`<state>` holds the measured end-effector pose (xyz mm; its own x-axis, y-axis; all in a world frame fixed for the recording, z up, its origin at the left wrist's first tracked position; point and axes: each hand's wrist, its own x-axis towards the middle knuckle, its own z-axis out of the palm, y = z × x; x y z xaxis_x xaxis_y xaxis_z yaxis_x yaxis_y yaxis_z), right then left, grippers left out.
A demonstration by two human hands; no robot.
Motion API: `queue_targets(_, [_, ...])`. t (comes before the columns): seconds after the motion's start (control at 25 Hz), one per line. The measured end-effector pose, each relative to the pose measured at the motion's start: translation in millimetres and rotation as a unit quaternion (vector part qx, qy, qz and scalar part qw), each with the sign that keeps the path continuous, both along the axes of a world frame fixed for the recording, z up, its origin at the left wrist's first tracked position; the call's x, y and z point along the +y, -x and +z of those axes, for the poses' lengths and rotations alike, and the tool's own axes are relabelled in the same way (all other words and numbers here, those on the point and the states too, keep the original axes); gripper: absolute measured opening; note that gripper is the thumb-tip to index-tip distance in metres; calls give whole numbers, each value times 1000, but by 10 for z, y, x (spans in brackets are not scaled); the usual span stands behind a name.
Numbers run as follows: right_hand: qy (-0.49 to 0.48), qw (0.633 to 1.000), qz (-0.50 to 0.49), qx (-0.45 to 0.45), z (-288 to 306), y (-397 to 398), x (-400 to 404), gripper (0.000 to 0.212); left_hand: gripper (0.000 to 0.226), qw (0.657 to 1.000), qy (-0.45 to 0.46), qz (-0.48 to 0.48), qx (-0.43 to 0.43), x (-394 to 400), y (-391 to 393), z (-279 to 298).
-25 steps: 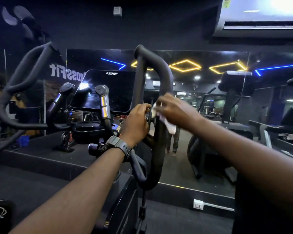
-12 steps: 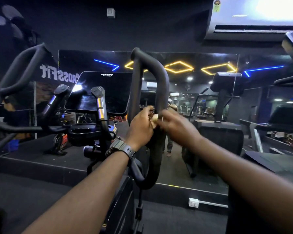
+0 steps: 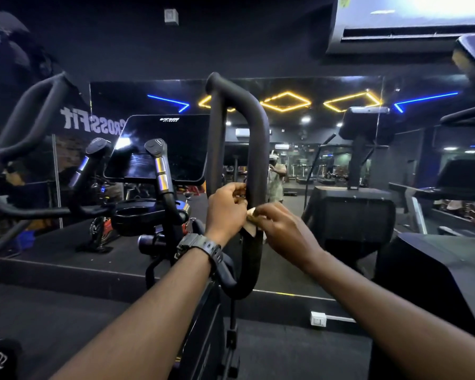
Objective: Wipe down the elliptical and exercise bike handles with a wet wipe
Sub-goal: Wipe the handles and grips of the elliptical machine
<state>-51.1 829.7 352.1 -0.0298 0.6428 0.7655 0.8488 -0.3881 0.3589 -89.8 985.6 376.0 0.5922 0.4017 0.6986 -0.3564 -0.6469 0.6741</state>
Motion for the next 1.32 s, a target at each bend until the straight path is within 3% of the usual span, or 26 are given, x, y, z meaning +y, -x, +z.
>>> queue_targets(0.16, [-166, 986, 7, 13, 865, -179, 158, 12, 30, 1000, -10, 4, -12, -98, 65, 9])
queue_targets(0.24, [-190, 981, 33, 32, 688, -226, 132, 9, 32, 1000, -11, 17, -18, -178, 125, 5])
queue_targets(0.32, [-137, 987, 71, 39, 61, -173, 44, 10, 42, 1000, -8, 26, -13, -194, 144, -1])
queue_targets(0.4, [-88, 990, 106, 33, -73, -210, -61, 11, 46, 999, 1, 39, -9, -196, 124, 4])
queue_targets(0.52, [-167, 976, 127, 55, 763, -433, 15, 13, 34, 995, 22, 93, -24, -287, 47, 30])
queue_targets(0.6, [-210, 963, 156, 70, 988, -551, 49, 12, 30, 990, 39, 134, -26, -361, 14, 18])
queue_targets(0.76, [-116, 972, 193, 60, 62, -557, -31, 12, 44, 989, 45, 137, -20, -465, 52, -101])
queue_targets(0.84, [-87, 976, 192, 46, 264, -630, -8, 17, 45, 988, 29, 148, -15, -532, 99, -139])
queue_targets(0.92, [-129, 976, 173, 27, 819, -631, 83, 16, 47, 989, 29, 145, -7, -559, 131, -128])
queue_targets(1.0, [-123, 982, 141, 9, 1006, -621, 88, 19, 48, 990, 37, 139, 4, -548, 148, -115])
queue_targets(1.12, [58, 987, 138, -54, 370, -481, -70, 26, 54, 992, 60, 110, -6, -470, 173, -185])
queue_targets(1.2, [140, 981, 109, -82, 412, -460, -137, 25, 65, 993, 79, 91, -13, -445, 175, -248])
queue_targets(1.32, [30, 996, 44, -68, 1099, -430, 14, 20, 73, 995, 53, 89, -14, -428, 148, -236])
